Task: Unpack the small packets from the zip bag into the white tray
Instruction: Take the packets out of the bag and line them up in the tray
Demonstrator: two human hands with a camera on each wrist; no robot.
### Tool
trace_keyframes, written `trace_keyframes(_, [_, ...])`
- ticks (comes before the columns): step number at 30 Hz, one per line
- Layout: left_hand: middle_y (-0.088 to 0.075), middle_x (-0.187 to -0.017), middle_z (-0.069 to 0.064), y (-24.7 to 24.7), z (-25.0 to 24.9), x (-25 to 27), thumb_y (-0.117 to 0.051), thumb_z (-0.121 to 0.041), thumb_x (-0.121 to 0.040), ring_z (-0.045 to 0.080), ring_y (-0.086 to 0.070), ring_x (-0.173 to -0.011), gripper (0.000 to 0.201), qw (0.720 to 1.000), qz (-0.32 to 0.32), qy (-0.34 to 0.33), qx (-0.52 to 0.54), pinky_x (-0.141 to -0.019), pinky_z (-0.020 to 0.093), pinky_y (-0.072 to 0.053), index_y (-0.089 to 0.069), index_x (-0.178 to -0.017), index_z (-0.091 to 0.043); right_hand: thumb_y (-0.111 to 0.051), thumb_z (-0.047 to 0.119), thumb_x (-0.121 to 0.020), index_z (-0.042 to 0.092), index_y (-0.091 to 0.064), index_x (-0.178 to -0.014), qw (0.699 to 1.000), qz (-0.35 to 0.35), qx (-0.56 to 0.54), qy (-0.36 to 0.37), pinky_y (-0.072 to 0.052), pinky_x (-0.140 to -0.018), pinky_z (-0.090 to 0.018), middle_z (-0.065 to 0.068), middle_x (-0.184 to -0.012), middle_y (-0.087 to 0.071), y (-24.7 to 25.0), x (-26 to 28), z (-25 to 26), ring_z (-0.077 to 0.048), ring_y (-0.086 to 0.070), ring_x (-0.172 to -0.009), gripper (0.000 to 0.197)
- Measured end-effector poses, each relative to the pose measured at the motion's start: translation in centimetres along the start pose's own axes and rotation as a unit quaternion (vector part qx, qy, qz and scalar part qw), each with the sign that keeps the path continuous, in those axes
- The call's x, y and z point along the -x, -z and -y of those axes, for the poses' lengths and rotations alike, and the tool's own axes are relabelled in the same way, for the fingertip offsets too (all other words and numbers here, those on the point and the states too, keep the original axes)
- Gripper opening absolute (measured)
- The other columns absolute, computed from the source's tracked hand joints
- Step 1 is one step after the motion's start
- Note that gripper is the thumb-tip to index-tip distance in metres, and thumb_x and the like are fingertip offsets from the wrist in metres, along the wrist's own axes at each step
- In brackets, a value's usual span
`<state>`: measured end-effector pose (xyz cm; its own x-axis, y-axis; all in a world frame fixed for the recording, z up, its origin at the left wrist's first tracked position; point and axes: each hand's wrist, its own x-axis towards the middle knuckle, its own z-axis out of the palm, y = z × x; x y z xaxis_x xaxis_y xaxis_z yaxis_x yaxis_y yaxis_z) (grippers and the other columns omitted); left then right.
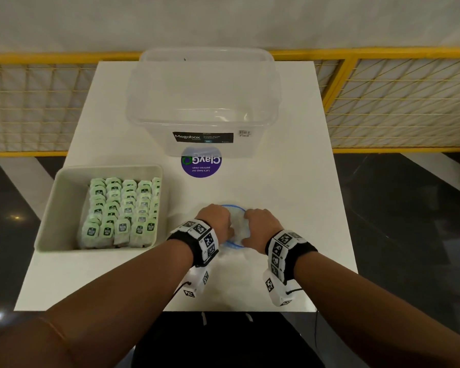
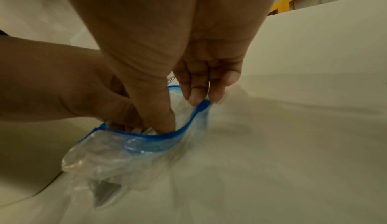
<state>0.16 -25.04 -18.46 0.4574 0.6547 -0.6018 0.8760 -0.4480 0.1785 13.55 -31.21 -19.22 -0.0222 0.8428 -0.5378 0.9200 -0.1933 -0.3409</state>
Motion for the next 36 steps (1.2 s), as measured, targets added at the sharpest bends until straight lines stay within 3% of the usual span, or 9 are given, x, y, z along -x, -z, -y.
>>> trace_keyframes(3, [-0.068,-0.085,0.003,1.0,0.7,0.7,-0.063,-0.035,-0.083,0.021,-0.060,-0.079,0.022,0.999,-0.035,-0.010,0.039,-0.071,0.029,-0.047,-0.067,-0.081,-0.014,-0.073,0.043,-0.075,0.014,-0.052,-0.126,1.000,0.010,-0.005,-0.003,-0.048,-0.094,-0.037,-0.007,-0.121,-0.060,0.5,-0.3,-0.3,-0.029,-0.056,-0.113,0.062])
trace_keyframes(6, [-0.069,-0.087,-0.004,2.1,2.1,1.7,-0.068,-0.034,-0.083,0.016,-0.063,-0.079,0.015,0.976,-0.128,-0.019,0.174,-0.079,0.029,-0.051,-0.070,-0.090,-0.020,-0.070,0.047,-0.077,0.017,-0.049,-0.131,0.999,0.016,-0.032,0.004,-0.048,-0.092,-0.034,-0.004,-0.118,-0.063,1.5,-0.5,-0.4,-0.025,-0.058,-0.110,0.065])
trace_keyframes(10, [-0.071,-0.076,-0.009,3.3,3.0,2.7,-0.069,-0.031,-0.086,0.006,-0.067,-0.068,0.009,0.945,-0.146,-0.052,0.288,-0.072,0.023,-0.050,-0.070,-0.091,-0.024,-0.071,0.038,-0.081,0.017,-0.059,-0.116,0.985,-0.092,-0.132,0.061,-0.047,-0.086,-0.034,-0.002,-0.105,-0.063,3.1,-0.2,0.6,-0.021,-0.059,-0.095,0.043])
trace_keyframes(13, [-0.072,-0.080,-0.008,3.8,3.4,3.1,-0.070,-0.030,-0.085,0.007,-0.069,-0.071,0.011,0.934,-0.140,-0.053,0.324,-0.075,0.022,-0.051,-0.069,-0.092,-0.022,-0.069,0.030,-0.084,0.014,-0.065,-0.096,0.966,-0.154,-0.189,0.089,-0.039,-0.074,-0.026,0.000,-0.092,-0.059,3.5,-0.1,1.4,-0.016,-0.052,-0.081,0.021])
trace_keyframes(15, [-0.071,-0.085,-0.009,3.7,3.9,3.0,-0.072,-0.031,-0.083,0.006,-0.065,-0.074,0.013,0.945,-0.148,-0.040,0.289,-0.078,0.020,-0.049,-0.070,-0.093,-0.023,-0.068,0.025,-0.084,0.015,-0.060,-0.082,0.962,-0.156,-0.204,0.095,-0.034,-0.068,-0.025,0.005,-0.078,-0.053,3.5,0.1,1.9,-0.015,-0.047,-0.071,0.014])
trace_keyframes(18, [-0.072,-0.094,-0.007,3.1,4.5,2.6,-0.067,-0.029,-0.086,0.011,-0.064,-0.084,0.013,0.975,-0.126,-0.033,0.179,-0.085,0.027,-0.050,-0.072,-0.097,-0.024,-0.063,0.020,-0.082,0.017,-0.042,-0.067,0.965,-0.113,-0.222,0.083,-0.032,-0.057,-0.027,0.004,-0.062,-0.046,3.1,0.5,2.4,-0.018,-0.042,-0.061,0.025])
trace_keyframes(24, [-0.064,-0.117,-0.002,1.5,3.8,1.2,-0.068,-0.018,-0.083,0.022,-0.060,-0.106,0.031,0.997,-0.009,-0.073,-0.013,-0.090,0.031,-0.046,-0.067,-0.113,-0.025,-0.057,0.020,-0.083,0.019,-0.032,-0.062,0.978,-0.042,-0.202,0.029,-0.029,-0.053,-0.028,0.003,-0.061,-0.040,1.4,0.3,2.6,-0.020,-0.038,-0.062,0.034])
trace_keyframes(29, [-0.058,-0.123,0.002,1.3,3.7,0.4,-0.069,-0.022,-0.082,0.026,-0.057,-0.110,0.041,0.995,0.044,-0.061,-0.062,-0.096,0.037,-0.046,-0.062,-0.122,-0.025,-0.057,0.021,-0.083,0.019,-0.033,-0.063,0.981,-0.019,-0.192,-0.007,-0.030,-0.052,-0.028,0.002,-0.064,-0.043,0.6,-0.2,2.2,-0.020,-0.040,-0.063,0.031])
trace_keyframes(36, [-0.067,-0.109,0.004,1.7,4.0,0.9,-0.064,-0.029,-0.088,0.025,-0.061,-0.102,0.025,0.996,0.042,-0.066,-0.041,-0.090,0.032,-0.048,-0.070,-0.110,-0.019,-0.059,0.020,-0.081,0.020,-0.034,-0.064,0.977,-0.036,-0.212,-0.009,-0.028,-0.051,-0.026,0.003,-0.063,-0.041,0.6,-0.3,2.1,-0.015,-0.035,-0.056,0.030])
